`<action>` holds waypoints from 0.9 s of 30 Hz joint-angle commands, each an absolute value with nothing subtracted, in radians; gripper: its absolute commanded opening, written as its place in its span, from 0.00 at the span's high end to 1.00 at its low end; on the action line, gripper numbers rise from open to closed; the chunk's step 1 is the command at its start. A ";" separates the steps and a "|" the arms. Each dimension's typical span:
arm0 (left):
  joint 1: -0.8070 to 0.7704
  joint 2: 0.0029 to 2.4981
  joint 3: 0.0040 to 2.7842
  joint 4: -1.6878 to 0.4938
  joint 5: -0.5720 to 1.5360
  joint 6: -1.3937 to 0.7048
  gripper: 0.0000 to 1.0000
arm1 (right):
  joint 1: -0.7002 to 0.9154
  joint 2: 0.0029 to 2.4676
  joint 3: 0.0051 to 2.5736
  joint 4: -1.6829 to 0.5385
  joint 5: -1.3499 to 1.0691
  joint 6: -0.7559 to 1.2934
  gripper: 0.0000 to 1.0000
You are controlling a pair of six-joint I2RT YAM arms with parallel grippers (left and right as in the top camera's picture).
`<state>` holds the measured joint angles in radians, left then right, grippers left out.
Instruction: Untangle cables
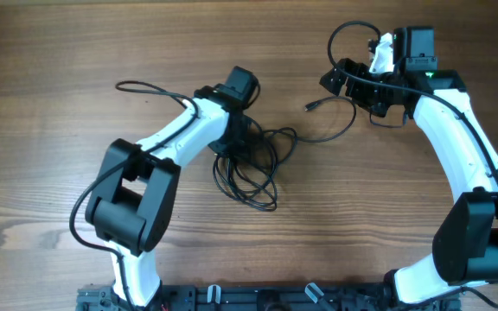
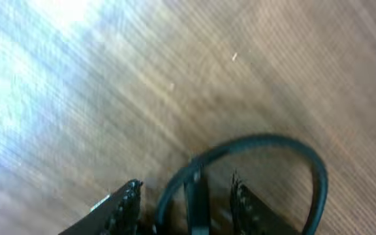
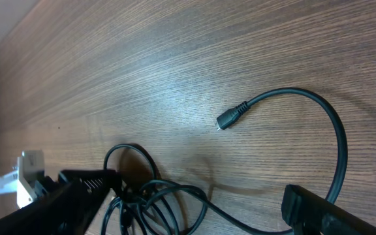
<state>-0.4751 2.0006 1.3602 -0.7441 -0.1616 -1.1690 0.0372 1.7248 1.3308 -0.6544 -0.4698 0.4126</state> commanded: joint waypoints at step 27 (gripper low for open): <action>-0.532 2.085 1.343 -0.686 -0.117 -1.076 0.80 | 0.033 1.736 1.335 -0.653 -0.460 0.367 0.00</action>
